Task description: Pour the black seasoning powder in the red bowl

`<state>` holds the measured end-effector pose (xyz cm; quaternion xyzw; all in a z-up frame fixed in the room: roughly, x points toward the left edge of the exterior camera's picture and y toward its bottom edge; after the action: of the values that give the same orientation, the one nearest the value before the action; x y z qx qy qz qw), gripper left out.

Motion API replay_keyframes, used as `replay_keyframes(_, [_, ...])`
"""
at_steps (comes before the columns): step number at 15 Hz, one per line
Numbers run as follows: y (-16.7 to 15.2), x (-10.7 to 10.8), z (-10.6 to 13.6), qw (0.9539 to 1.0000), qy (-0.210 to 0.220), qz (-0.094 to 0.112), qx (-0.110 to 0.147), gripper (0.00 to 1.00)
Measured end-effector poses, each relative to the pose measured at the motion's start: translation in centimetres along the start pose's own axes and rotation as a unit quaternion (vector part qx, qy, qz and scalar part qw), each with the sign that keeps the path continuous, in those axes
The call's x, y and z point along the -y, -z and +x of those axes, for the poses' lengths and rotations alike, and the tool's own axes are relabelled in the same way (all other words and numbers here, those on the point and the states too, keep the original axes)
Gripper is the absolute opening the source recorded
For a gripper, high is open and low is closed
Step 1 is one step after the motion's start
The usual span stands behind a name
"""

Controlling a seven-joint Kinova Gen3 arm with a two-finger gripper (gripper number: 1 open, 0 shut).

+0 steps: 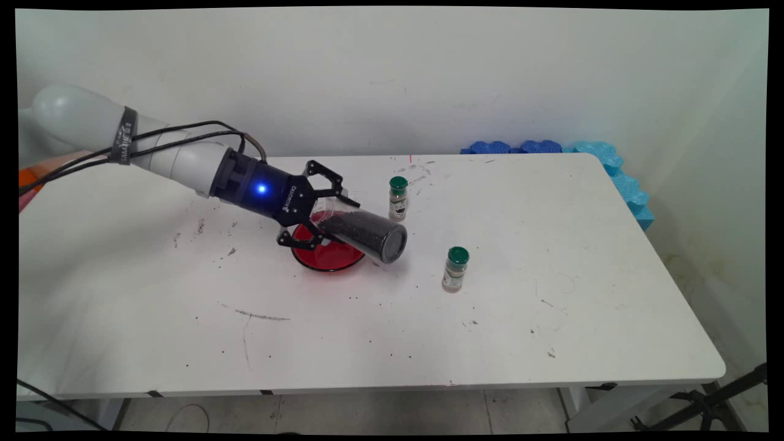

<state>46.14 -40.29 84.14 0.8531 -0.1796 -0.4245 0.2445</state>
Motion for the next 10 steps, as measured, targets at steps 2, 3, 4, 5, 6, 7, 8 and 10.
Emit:
replay_keyframes(2, [-0.08,-0.04,0.12,0.9998,0.020,-0.009,0.001,0.00])
replay_keyframes(3, [-0.11,-0.04,0.15,0.9995,0.027,-0.012,0.002,0.00])
replay_keyframes(4, [-0.15,-0.06,0.20,0.9992,0.036,-0.016,0.003,0.00])
replay_keyframes(5, [-0.18,-0.05,0.24,0.9988,0.045,-0.020,0.004,0.00])
replay_keyframes(6, [-0.19,-0.05,0.28,0.9984,0.052,-0.023,0.004,0.00])
replay_keyframes(7, [-0.19,-0.04,0.31,0.9981,0.056,-0.025,0.004,0.00])
replay_keyframes(8, [-0.21,-0.05,0.36,0.9977,0.062,-0.027,0.005,0.00])
replay_keyframes(10, [-0.23,-0.05,0.44,0.9966,0.075,-0.033,0.005,0.00])
